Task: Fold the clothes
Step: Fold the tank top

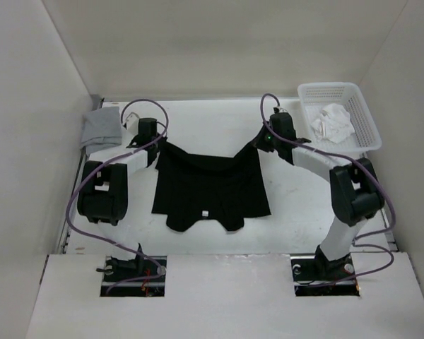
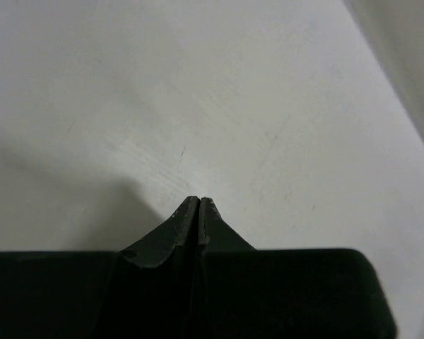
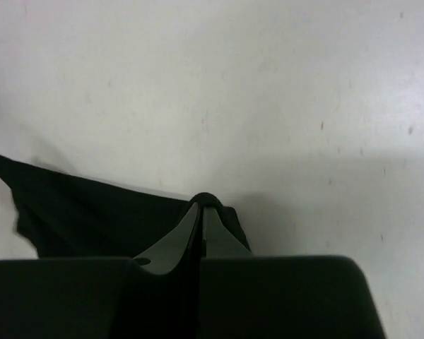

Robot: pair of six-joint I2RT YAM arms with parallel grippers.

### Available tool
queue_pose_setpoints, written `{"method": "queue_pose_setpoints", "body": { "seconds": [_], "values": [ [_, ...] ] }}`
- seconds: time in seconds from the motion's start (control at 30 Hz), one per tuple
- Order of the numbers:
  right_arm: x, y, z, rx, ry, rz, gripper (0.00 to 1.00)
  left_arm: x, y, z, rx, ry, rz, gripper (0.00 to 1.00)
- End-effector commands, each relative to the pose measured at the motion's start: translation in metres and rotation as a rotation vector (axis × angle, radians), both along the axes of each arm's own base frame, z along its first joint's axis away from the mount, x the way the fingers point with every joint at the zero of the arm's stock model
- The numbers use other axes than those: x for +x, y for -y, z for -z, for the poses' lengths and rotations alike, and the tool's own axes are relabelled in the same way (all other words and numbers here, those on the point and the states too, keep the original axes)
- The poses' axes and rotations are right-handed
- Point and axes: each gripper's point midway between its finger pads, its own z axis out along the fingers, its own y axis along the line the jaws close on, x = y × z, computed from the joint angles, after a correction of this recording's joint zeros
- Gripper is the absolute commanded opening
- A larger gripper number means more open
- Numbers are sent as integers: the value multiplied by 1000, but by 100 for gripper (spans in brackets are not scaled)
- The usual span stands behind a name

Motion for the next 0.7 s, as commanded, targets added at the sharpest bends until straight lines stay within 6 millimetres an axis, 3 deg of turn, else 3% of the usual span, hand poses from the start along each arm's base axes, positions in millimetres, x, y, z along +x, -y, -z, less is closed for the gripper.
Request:
{"method": "queue_pose_setpoints", "body": {
  "seconds": [0.0,0.27,0.43,0.67],
  "values": [
    [46,-3,-7,76,43,13,1,40,-9,-31,-91,136,-43,0],
    [98,16,25,137,-40,106,2,64,-32,1,-177,115,-88,0],
    [107,29,33,103,-57,141,2,70,-44,12,-188,106,-119,0],
    [118,32,39,91,-57,167,4,78,-45,22,-185,95,-114,2]
  ]
}}
